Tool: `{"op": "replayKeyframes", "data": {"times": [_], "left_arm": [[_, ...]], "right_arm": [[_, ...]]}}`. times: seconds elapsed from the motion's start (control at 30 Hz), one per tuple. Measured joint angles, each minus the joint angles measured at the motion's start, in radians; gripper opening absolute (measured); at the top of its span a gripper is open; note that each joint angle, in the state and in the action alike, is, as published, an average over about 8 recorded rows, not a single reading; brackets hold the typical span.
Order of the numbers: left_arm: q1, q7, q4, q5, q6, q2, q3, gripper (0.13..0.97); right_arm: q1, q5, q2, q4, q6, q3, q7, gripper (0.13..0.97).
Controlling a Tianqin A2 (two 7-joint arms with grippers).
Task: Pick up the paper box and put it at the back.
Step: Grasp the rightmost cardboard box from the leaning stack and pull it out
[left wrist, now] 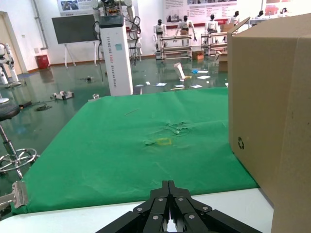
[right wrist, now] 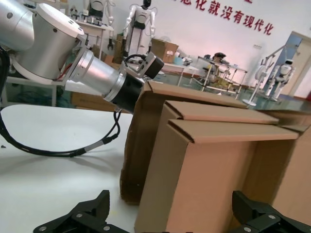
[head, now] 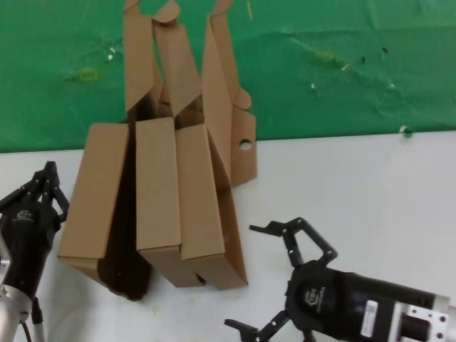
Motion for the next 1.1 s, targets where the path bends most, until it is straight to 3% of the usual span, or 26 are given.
{"op": "replayKeyframes", "data": {"times": [0.23, 0.37, 0.67, 0.93, 1.1], "left_arm": [[0.0, 0.0, 0.0, 0.0, 0.0, 0.0, 0.0, 0.155], [0.0, 0.0, 0.0, 0.0, 0.0, 0.0, 0.0, 0.147], [0.0, 0.0, 0.0, 0.0, 0.0, 0.0, 0.0, 0.143], [0.0, 0.0, 0.0, 0.0, 0.0, 0.0, 0.0, 0.143], [0.0, 0.0, 0.0, 0.0, 0.0, 0.0, 0.0, 0.143]], "right_arm": [[0.078, -0.023, -0.004, -0.05, -0.006, -0.09, 0.043, 0.844], [0.087, -0.02, 0.005, -0.066, -0.007, -0.111, 0.052, 0.844], [0.088, -0.004, 0.011, -0.11, -0.001, -0.132, 0.049, 0.675], [0.1, -0.011, 0.004, -0.135, 0.014, -0.158, 0.052, 0.451], [0.105, -0.021, 0.005, -0.136, 0.027, -0.168, 0.062, 0.429]]}}
